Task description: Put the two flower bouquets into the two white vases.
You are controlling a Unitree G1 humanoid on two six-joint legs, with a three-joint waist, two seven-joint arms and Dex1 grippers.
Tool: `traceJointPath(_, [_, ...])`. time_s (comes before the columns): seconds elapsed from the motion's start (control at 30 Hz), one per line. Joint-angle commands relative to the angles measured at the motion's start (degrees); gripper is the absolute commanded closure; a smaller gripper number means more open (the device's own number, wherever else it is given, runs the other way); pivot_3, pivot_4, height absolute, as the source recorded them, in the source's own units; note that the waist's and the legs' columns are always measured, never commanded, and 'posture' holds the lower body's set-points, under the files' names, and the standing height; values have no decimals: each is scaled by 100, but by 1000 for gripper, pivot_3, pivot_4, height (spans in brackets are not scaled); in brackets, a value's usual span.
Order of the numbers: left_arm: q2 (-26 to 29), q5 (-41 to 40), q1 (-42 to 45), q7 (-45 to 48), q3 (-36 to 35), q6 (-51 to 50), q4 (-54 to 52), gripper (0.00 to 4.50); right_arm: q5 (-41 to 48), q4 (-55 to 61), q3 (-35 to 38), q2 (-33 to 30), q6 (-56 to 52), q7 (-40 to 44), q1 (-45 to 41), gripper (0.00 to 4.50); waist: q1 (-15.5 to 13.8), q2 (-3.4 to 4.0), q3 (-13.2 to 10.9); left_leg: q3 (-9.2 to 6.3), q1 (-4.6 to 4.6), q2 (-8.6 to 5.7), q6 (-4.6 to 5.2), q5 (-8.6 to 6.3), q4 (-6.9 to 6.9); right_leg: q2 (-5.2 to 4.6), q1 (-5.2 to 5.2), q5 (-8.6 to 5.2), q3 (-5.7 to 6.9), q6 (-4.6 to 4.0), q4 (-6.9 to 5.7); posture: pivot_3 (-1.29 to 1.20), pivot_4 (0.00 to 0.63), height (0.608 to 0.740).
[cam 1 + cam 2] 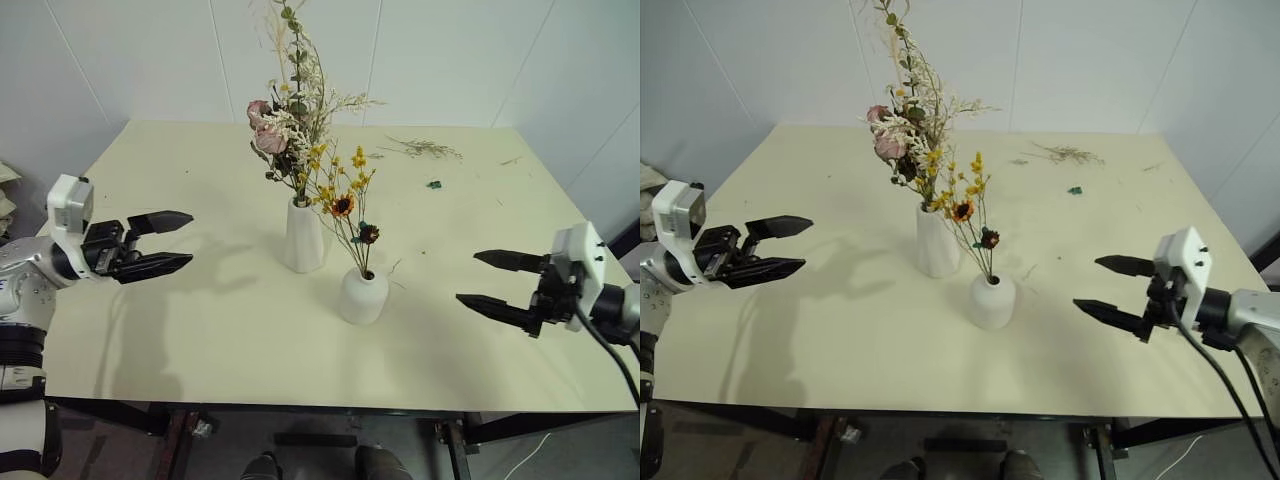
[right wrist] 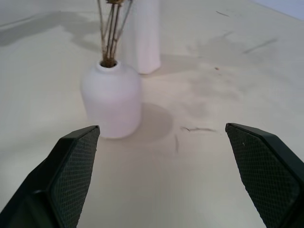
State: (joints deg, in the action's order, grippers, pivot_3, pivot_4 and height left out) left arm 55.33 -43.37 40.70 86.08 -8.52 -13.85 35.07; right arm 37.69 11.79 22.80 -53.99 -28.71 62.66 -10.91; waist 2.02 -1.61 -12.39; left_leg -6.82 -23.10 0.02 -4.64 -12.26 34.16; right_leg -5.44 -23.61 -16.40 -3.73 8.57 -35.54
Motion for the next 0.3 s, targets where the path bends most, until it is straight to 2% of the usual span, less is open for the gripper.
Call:
traceJointPath(0.03, [212, 310, 221, 614, -241, 191, 403, 0, 144, -248, 374, -218, 151, 277, -169, 18, -9, 0, 0, 0, 0, 0, 0, 0, 0, 0, 0, 0, 0, 1, 0, 0, 150, 740])
traceJointPath(0.3, [260, 679, 382, 560, -417, 300, 786, 0, 186, -420, 414, -248, 102, 415, -325, 18, -25, 0, 0, 0, -3, 0, 0, 0, 0, -1, -1, 1, 1, 3, 0, 0, 150, 740])
